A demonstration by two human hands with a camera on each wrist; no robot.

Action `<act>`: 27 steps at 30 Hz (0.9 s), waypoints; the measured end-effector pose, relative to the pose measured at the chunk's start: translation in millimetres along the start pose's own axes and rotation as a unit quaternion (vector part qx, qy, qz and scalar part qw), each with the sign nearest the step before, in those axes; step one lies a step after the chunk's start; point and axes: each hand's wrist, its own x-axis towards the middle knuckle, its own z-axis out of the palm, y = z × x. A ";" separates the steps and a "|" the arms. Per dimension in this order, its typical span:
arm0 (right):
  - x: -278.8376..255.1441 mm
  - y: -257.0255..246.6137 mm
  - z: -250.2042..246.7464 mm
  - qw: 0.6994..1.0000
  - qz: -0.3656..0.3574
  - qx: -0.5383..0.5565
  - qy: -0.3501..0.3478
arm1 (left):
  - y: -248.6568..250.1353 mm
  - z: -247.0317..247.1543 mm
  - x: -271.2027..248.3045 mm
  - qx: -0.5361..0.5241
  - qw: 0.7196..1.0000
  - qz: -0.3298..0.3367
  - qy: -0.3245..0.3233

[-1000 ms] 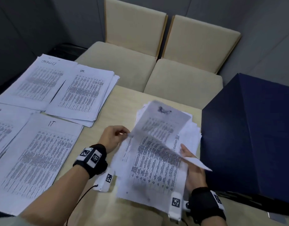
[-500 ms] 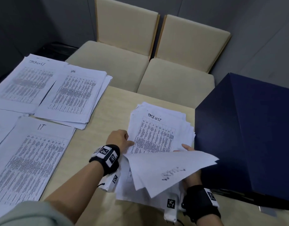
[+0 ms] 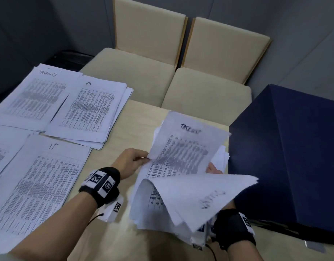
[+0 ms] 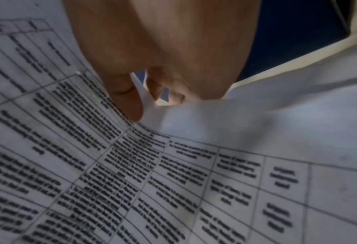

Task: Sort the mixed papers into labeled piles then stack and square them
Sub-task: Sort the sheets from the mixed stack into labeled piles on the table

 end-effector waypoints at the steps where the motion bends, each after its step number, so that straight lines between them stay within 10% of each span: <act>1: 1.2 -2.9 0.1 1.000 -0.009 -0.014 0.007 | -0.5 0.7 -1.0 -0.058 0.998 -0.017 -0.022; 4: -5.8 -12.2 3.9 1.000 -0.010 -0.018 0.004 | -5.3 4.9 1.6 -0.122 0.988 -0.080 -0.047; 8: -7.5 -0.3 3.3 0.987 -0.099 -0.092 0.092 | -3.7 18.9 14.1 0.061 0.984 -0.148 0.081; 15: -10.0 4.3 -4.7 0.992 -0.086 -0.043 0.088 | -0.5 45.3 21.9 0.144 0.960 -0.231 0.069; 27: -6.1 2.5 -1.9 0.998 -0.039 -0.046 0.033 | 2.0 1.7 -4.7 0.355 0.929 -0.094 0.044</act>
